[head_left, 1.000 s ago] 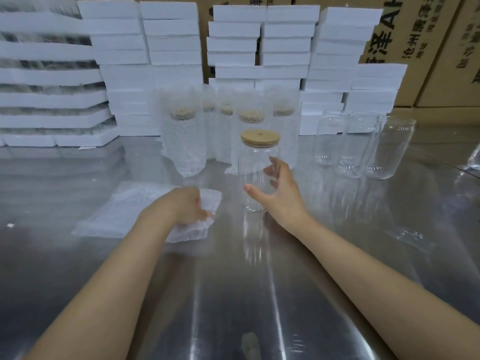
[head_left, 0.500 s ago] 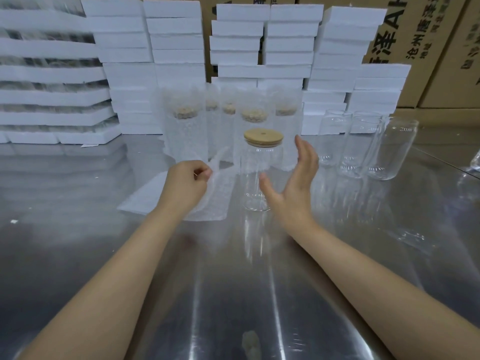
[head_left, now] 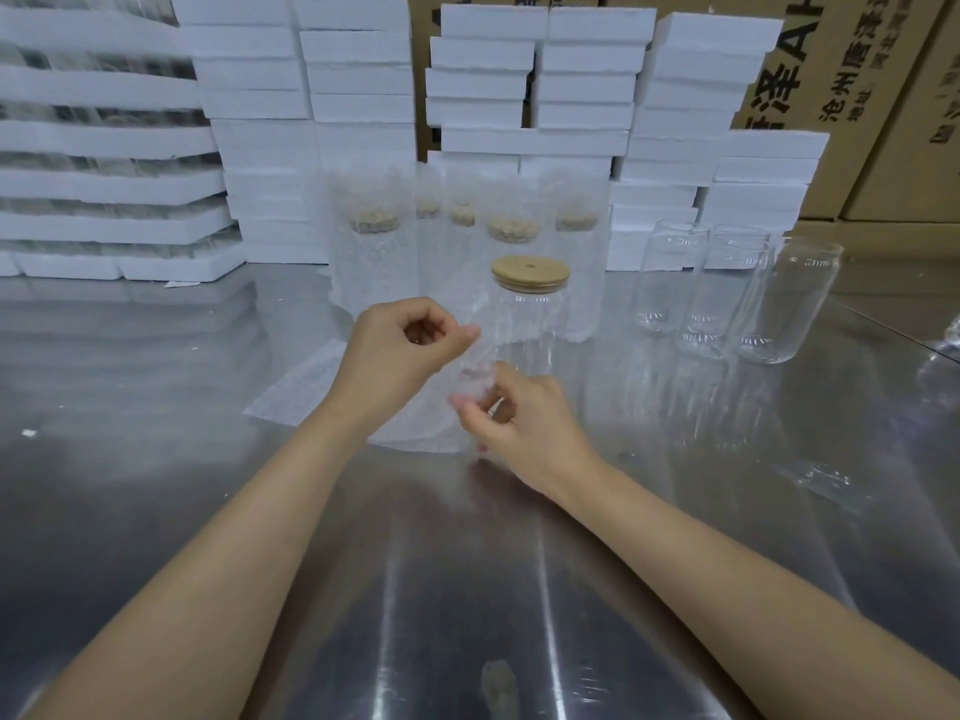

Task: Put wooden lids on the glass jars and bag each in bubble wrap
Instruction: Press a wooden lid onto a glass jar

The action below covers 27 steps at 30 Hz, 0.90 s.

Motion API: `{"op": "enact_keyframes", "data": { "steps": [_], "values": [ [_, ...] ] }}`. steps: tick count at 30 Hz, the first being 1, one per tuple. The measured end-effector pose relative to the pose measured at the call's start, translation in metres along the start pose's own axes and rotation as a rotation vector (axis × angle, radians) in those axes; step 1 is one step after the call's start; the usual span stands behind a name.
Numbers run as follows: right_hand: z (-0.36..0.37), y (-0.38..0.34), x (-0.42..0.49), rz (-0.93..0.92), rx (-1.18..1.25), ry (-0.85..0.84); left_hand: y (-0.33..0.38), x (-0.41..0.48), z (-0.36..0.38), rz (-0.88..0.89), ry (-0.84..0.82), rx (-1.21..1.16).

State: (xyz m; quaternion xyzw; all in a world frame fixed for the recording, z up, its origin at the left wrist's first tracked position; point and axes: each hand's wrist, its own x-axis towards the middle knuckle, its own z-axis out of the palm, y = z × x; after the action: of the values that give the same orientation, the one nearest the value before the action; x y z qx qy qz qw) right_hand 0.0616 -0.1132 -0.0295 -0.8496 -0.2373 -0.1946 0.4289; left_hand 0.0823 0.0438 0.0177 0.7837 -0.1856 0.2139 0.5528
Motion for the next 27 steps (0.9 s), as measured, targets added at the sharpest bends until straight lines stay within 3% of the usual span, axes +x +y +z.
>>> {"op": "enact_keyframes", "data": {
  "steps": [3,5,8,10,13,15,17,19,20,23,25,27],
  "values": [
    [-0.001,0.001,0.001,-0.13,0.041,0.129,0.004,0.001,-0.005,0.035,0.0,-0.122],
    [-0.004,0.0,0.002,-0.18,0.094,0.208,0.001,0.004,-0.013,0.05,0.049,-0.029],
    [-0.008,-0.001,0.002,-0.119,0.216,0.3,-0.009,0.005,-0.026,-0.057,-0.056,0.041],
    [-0.009,-0.001,0.002,-0.09,0.327,0.324,-0.012,0.005,-0.027,-0.142,-0.051,-0.12],
    [-0.01,0.0,0.002,-0.114,0.336,0.369,-0.024,0.013,-0.025,-0.327,0.26,-0.277],
    [-0.012,0.002,0.003,-0.217,0.102,0.483,-0.035,0.017,-0.028,-0.438,0.463,-0.238],
    [-0.014,0.004,0.007,-0.289,-0.067,0.603,-0.045,0.018,-0.029,-0.512,0.541,-0.169],
    [-0.016,0.006,0.011,-0.295,-0.146,0.631,-0.047,0.014,-0.027,-0.585,0.482,-0.06],
    [-0.019,0.007,0.014,-0.285,-0.174,0.602,-0.047,0.012,-0.026,-0.59,0.461,0.107],
    [-0.028,0.008,0.022,-0.229,-0.243,0.484,-0.042,0.007,-0.022,-0.312,0.401,0.735],
    [-0.033,0.008,0.028,-0.183,-0.249,0.409,-0.038,0.009,-0.023,-0.149,0.223,0.736],
    [-0.034,0.008,0.031,-0.143,-0.219,0.349,-0.031,0.009,-0.025,-0.279,-0.087,0.639]
  ]
}}
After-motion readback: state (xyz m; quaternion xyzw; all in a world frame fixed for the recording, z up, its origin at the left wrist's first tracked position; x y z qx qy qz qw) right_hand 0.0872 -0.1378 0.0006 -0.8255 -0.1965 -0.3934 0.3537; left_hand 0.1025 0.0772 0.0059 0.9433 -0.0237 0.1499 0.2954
